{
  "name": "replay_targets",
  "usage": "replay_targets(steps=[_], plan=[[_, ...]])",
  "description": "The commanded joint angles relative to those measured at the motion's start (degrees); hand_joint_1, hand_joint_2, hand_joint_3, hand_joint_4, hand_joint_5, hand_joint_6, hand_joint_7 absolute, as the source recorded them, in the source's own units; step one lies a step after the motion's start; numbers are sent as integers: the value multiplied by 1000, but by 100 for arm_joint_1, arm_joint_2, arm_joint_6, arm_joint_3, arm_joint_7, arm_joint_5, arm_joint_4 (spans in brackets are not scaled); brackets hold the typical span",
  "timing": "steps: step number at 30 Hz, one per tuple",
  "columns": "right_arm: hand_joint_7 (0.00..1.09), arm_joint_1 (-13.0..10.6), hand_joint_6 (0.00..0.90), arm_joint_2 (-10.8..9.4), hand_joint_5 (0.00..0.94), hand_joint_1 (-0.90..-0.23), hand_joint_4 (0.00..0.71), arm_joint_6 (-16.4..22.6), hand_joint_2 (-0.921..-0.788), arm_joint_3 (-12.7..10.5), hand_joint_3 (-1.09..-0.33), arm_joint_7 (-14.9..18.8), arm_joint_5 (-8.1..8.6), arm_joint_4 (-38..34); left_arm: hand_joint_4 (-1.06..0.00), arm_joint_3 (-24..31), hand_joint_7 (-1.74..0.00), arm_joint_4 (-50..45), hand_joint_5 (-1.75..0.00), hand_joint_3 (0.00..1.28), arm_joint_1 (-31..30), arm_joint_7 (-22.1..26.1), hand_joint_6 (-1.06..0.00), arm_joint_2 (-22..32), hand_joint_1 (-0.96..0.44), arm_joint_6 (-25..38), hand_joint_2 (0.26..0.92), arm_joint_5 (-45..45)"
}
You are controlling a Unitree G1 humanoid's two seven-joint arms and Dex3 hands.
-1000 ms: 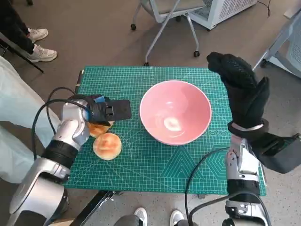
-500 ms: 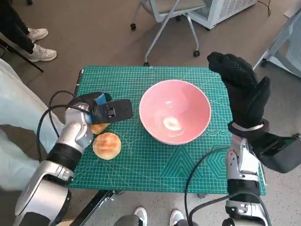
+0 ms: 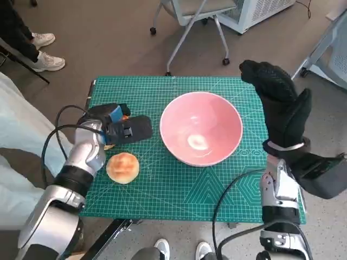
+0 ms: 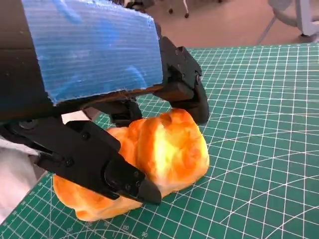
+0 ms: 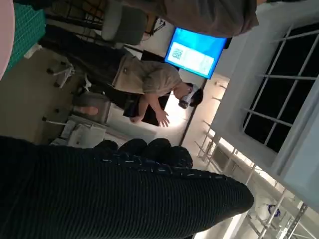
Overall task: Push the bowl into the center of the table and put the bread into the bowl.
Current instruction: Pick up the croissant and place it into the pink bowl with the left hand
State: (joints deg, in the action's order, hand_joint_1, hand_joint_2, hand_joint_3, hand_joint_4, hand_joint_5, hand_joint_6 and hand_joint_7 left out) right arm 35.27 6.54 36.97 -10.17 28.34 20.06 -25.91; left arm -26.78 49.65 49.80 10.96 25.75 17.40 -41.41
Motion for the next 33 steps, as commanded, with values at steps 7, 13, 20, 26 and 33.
replay_targets(steps=[7, 13, 20, 26, 33], plan=[[521, -77, 74, 6, 5, -641, 199, -29, -921, -22, -724, -4, -1, -63, -748, 115, -1077, -52, -1220, 77, -143, 9, -590, 120, 8, -7, 913, 125], [520, -70, 76, -6, 5, -642, 200, -22, -921, -16, -724, 2, -1, -82, -764, 270, -1086, -388, -1192, 62, -171, 69, -594, 225, 4, 63, 917, 238], [518, -48, 76, -17, 4, -642, 199, -48, -921, -11, -724, 33, 37, -98, -778, 450, -1198, -1032, -1096, 56, -239, 183, -567, 359, 2, 239, 919, 262], [518, -41, 76, -19, 3, -642, 198, -62, -921, -5, -725, 42, 46, -88, -772, 634, -1094, -2021, -1166, 52, -326, 392, -611, 500, 2, 506, 915, 228], [518, -37, 76, -9, 3, -641, 198, -71, -921, -13, -726, 81, 83, -92, -778, 829, -913, -3223, -1223, 64, -386, 584, -725, 586, 5, 760, 885, 157]])
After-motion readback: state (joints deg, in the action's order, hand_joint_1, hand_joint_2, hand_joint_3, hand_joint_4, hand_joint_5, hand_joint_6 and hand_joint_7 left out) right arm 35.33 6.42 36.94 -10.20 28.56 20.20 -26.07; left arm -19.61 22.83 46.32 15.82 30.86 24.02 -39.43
